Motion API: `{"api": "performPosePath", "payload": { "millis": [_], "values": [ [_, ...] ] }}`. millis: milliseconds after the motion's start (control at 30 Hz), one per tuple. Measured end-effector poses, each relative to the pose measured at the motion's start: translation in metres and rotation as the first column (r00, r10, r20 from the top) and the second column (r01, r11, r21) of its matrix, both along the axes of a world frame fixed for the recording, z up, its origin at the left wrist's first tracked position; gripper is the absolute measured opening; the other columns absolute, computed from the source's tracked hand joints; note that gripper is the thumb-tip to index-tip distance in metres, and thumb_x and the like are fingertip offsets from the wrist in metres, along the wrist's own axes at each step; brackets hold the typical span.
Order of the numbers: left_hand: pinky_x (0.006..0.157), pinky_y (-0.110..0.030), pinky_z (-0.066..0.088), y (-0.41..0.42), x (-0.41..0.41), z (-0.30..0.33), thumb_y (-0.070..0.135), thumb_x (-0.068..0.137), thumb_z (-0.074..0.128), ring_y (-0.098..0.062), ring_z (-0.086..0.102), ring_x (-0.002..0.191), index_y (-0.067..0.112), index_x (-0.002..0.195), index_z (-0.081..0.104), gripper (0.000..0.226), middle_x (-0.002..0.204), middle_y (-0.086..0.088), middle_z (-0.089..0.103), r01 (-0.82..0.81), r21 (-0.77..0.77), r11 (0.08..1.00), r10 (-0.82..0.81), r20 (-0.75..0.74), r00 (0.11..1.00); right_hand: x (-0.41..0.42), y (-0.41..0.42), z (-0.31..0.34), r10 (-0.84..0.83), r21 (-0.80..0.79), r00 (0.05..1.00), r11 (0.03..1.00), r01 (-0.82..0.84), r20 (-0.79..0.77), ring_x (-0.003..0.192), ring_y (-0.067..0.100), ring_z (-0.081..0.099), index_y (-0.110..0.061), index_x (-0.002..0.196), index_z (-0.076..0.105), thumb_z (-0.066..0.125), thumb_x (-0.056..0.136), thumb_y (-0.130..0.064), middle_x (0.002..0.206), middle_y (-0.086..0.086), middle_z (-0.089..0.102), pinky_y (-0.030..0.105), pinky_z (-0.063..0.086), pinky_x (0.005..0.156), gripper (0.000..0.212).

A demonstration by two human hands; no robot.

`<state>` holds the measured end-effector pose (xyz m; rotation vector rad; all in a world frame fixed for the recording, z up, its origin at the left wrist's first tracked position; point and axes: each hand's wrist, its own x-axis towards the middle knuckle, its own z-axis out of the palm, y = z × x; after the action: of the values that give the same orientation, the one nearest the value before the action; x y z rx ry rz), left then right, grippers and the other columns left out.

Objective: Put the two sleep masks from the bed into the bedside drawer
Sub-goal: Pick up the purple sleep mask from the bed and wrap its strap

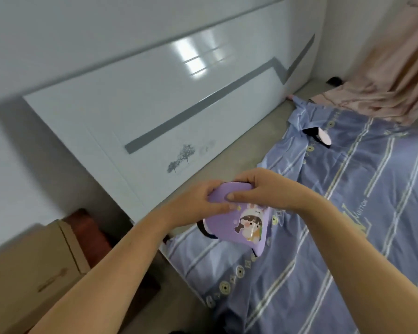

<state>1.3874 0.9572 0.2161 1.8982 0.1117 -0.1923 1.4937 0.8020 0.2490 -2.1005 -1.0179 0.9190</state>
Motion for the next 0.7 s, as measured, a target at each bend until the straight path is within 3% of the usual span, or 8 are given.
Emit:
{"api": "performPosePath", "payload": {
  "millis": [67,167,233,333,400,467,600,700],
  "values": [
    [0.074,-0.026,0.049,0.004,-0.016,0.009,0.022,0.085,0.066,-0.017,0.065,0.083,0.011,0.1,0.064,0.018,0.095,-0.011,0.07,-0.044,0.03,0.999,0.043,0.037,0.998,-0.016,-0.002,0.007,-0.045,0.025,0.997,0.999,0.044,0.054,0.057,0.013,0.055,-0.012,0.082,0.064,0.066,0.082,-0.037,0.067,0.002,0.062,0.029,0.045,0.055,0.025],
    [0.063,-0.014,0.046,0.016,-0.046,0.012,0.02,0.087,0.062,-0.006,0.061,0.069,0.025,0.083,0.065,0.007,0.075,0.011,0.067,-0.183,-0.007,0.983,0.183,0.134,0.974,-0.039,-0.006,0.007,-0.223,0.148,0.969,0.967,0.206,0.109,0.081,0.015,0.062,-0.024,0.1,0.064,0.064,0.082,-0.038,0.094,0.002,0.069,0.035,0.051,0.074,0.023],
    [0.066,-0.018,0.049,0.025,-0.071,0.011,0.017,0.088,0.061,-0.004,0.064,0.073,0.025,0.087,0.066,0.01,0.081,0.011,0.07,-0.287,-0.114,0.951,0.303,0.165,0.939,-0.06,-0.005,0.002,-0.324,0.211,0.927,0.935,0.284,0.188,0.114,0.012,0.053,-0.027,0.126,0.051,0.06,0.084,-0.043,0.128,0.002,0.056,0.027,0.04,0.091,0.046],
    [0.075,-0.024,0.052,0.034,-0.116,0.01,0.012,0.089,0.057,-0.008,0.068,0.084,0.029,0.093,0.067,0.02,0.088,0.012,0.075,-0.368,-0.344,0.864,0.436,0.146,0.888,-0.11,0.01,-0.003,-0.39,0.232,0.911,0.906,0.354,0.131,0.134,0.014,0.036,-0.023,0.141,0.032,0.054,0.085,-0.05,0.146,0.001,0.04,0.026,0.03,0.102,0.067],
    [0.079,-0.027,0.055,0.035,-0.146,0.009,0.013,0.087,0.057,-0.013,0.068,0.092,0.028,0.098,0.068,0.021,0.096,0.007,0.075,-0.334,-0.446,0.83,0.427,0.125,0.896,-0.15,0.023,-0.007,-0.34,0.247,0.94,0.908,0.339,-0.041,0.128,0.01,0.045,-0.025,0.138,0.039,0.056,0.085,-0.05,0.139,-0.006,0.05,0.027,0.036,0.103,0.061],
    [0.082,-0.029,0.057,0.037,-0.174,0.008,0.016,0.084,0.059,-0.017,0.068,0.097,0.026,0.102,0.069,0.023,0.102,0.003,0.075,-0.282,-0.555,0.783,0.39,0.084,0.917,-0.188,0.035,-0.01,-0.248,0.336,0.935,0.884,0.326,-0.252,0.108,0.006,0.061,-0.032,0.12,0.056,0.059,0.086,-0.043,0.116,-0.014,0.068,0.025,0.05,0.09,0.036],
    [0.09,-0.035,0.056,0.037,-0.223,0.006,0.018,0.087,0.058,-0.024,0.065,0.106,0.02,0.113,0.065,0.027,0.114,-0.004,0.071,-0.251,-0.648,0.719,0.358,0.036,0.933,-0.237,0.044,-0.015,-0.233,0.376,0.806,0.791,0.483,-0.544,0.102,0.025,0.066,-0.01,0.116,0.06,0.062,0.087,-0.022,0.113,0.011,0.069,0.038,0.056,0.088,0.031],
    [0.059,-0.019,0.055,0.034,-0.252,0.011,0.019,0.091,0.055,-0.011,0.069,0.075,0.023,0.105,0.067,0.02,0.09,0.006,0.075,-0.283,-0.529,0.8,0.365,0.056,0.929,-0.254,0.043,-0.016,-0.297,0.38,0.776,0.74,0.555,-0.556,0.086,0.022,0.07,-0.009,0.1,0.067,0.063,0.086,-0.011,0.095,0.008,0.074,0.032,0.06,0.074,0.015]
  ]
}}
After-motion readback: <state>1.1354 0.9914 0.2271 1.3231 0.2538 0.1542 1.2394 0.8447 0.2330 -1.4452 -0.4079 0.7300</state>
